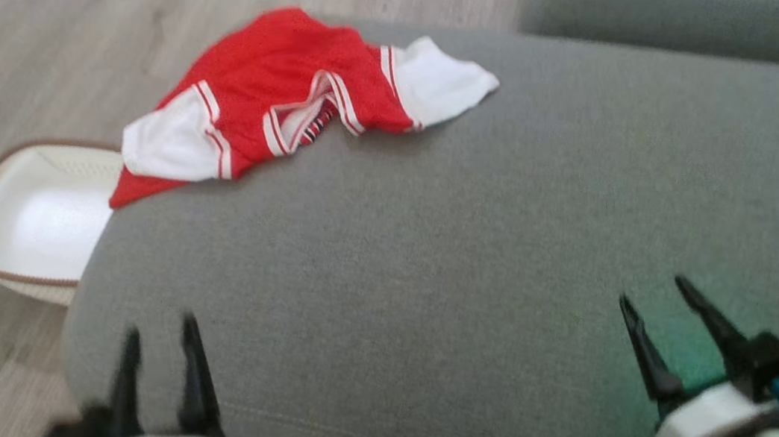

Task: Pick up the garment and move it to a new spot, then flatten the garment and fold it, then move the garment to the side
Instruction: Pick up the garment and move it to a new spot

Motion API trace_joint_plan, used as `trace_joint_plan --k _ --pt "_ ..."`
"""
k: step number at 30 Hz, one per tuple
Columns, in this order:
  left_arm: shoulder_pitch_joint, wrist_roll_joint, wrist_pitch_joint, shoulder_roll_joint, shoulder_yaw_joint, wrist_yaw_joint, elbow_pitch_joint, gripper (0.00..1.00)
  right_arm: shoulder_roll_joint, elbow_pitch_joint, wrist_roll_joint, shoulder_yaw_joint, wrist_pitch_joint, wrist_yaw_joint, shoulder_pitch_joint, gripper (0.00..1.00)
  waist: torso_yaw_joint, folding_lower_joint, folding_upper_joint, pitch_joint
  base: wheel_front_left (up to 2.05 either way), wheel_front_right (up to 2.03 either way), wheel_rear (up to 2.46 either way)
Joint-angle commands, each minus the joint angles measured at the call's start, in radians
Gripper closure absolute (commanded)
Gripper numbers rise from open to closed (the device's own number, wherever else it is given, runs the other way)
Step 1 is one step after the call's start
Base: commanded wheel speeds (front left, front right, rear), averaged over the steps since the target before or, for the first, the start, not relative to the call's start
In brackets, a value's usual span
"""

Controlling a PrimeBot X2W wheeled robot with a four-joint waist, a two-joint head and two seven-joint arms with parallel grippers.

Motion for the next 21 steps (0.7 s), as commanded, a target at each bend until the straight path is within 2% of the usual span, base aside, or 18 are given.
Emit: trace_joint_plan --k 1,5,11,17,21 --pt "-0.102 -0.003 -0.012 -0.003 0.043 -0.004 -0.043 0.00 -0.009 -0.040 -0.014 0.015 -0.014 -0.001 -0.077 0.00 -0.046 0.0001 0.0000 0.100 0.00 0.00 0.00" --pt "-0.279 -0.011 -0.012 -0.001 0.067 -0.026 -0.003 0.00 -0.034 -0.064 -0.065 0.004 -0.013 -0.001 -0.143 0.00 -0.085 0.0001 0.0000 0.239 0.00 0.00 0.00" --pt "-0.559 -0.033 -0.008 0.044 0.105 -0.052 0.181 0.00 -0.099 -0.108 -0.075 -0.006 0.000 -0.001 -0.229 0.00 -0.139 0.0001 0.0000 0.395 0.00 0.00 0.00" --pt "-0.805 -0.043 0.095 0.111 0.120 -0.044 0.442 0.00 -0.148 -0.176 -0.069 -0.021 0.026 -0.001 -0.239 0.00 -0.163 0.0001 0.0000 0.490 0.00 0.00 0.00" --pt "-0.934 -0.031 0.131 0.143 0.120 -0.018 0.629 0.00 -0.174 -0.234 -0.062 -0.030 0.051 -0.001 -0.216 0.00 -0.171 0.0001 0.0000 0.529 0.00 0.00 0.00"
